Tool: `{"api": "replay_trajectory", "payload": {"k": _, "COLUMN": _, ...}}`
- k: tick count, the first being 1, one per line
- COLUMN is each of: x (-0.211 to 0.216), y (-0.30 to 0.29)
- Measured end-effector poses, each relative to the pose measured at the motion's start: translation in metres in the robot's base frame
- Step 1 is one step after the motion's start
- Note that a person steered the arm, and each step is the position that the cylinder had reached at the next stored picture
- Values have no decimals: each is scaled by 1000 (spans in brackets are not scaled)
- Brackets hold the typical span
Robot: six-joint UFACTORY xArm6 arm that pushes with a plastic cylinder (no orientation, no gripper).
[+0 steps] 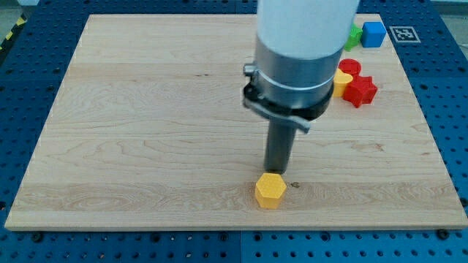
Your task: Move the red star to the yellow hexagon
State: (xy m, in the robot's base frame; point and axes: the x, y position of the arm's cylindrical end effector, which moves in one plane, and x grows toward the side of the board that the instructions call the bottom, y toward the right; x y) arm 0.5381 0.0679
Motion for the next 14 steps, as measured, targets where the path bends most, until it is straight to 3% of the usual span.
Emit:
{"api": "replay_trajectory", "payload": {"k": 2, "x": -18, "y": 176}}
{"api": "replay_trajectory", "payload": {"k": 3, "x": -55, "y": 267}}
{"api": "replay_trajectory", "payload": {"k": 4, "x": -102, "y": 277}}
{"api": "replay_trajectory", "payload": {"k": 5, "x": -152, "y": 268}}
{"api": "replay_trajectory", "payload": {"k": 6, "x": -161, "y": 242}}
{"api": "replay_trajectory", "payload": {"k": 9, "x": -127, "y": 86}}
{"api": "replay_trajectory", "payload": {"k": 12, "x": -159, "y": 61}}
{"api": "replay_trajectory", "payload": {"k": 14, "x": -119, "y": 31}}
